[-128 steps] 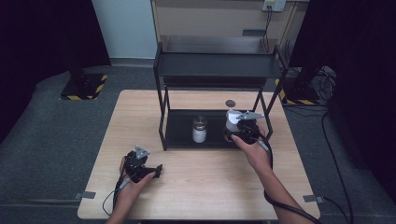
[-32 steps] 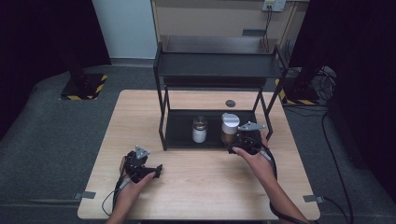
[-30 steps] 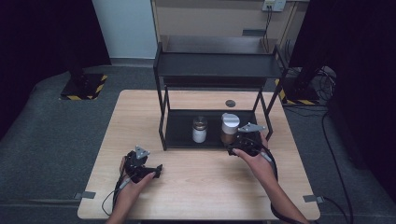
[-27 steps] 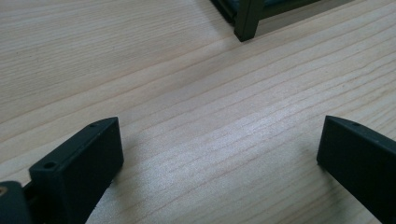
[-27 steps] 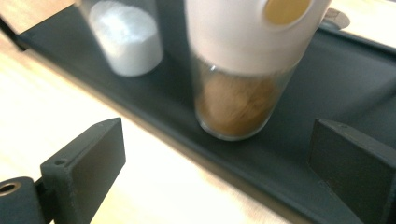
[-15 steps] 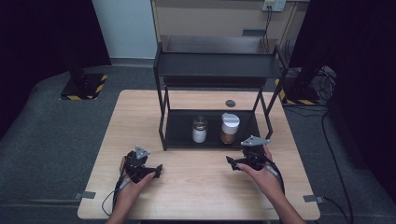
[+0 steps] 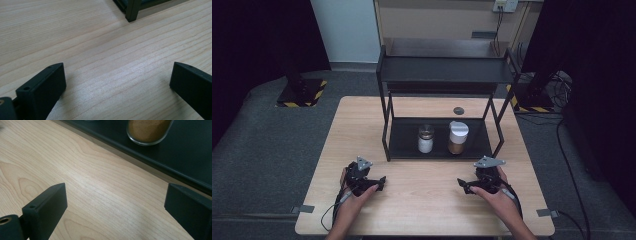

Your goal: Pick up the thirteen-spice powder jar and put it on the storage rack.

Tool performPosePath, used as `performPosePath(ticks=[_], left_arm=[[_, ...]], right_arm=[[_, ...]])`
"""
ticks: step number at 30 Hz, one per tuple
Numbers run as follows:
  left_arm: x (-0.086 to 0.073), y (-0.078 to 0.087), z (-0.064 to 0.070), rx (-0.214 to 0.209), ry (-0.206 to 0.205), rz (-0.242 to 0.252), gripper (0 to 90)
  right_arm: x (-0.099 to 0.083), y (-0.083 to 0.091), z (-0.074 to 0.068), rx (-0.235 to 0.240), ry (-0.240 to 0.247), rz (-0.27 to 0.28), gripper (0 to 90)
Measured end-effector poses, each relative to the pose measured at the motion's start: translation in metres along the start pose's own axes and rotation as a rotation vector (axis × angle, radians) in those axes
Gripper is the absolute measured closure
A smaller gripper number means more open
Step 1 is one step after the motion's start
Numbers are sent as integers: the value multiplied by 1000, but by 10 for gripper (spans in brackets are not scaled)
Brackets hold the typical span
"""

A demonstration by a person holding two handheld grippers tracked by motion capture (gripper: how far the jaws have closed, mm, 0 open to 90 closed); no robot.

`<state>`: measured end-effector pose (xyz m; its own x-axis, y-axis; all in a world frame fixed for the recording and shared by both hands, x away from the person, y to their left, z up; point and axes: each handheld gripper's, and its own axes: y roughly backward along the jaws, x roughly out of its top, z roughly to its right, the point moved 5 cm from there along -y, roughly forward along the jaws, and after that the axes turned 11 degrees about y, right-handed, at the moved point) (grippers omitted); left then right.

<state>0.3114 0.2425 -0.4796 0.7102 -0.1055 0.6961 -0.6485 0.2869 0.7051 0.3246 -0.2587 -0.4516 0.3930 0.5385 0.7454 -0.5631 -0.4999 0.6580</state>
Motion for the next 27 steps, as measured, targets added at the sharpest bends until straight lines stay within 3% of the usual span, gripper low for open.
performPosePath(ticks=[5, 11, 22, 27], left_arm=[[0, 0, 0, 0, 0, 0, 0], [0, 0, 0, 0, 0, 0, 0], [0, 0, 0, 0, 0, 0, 0], [0, 0, 0, 0, 0, 0, 0]], right_arm=[[-5, 4, 2, 3, 21, -1, 51], [-16, 10, 6, -3, 8, -14, 50], [-34, 3, 3, 0, -9, -37, 49], [-38, 2, -1, -4, 14, -45, 43]])
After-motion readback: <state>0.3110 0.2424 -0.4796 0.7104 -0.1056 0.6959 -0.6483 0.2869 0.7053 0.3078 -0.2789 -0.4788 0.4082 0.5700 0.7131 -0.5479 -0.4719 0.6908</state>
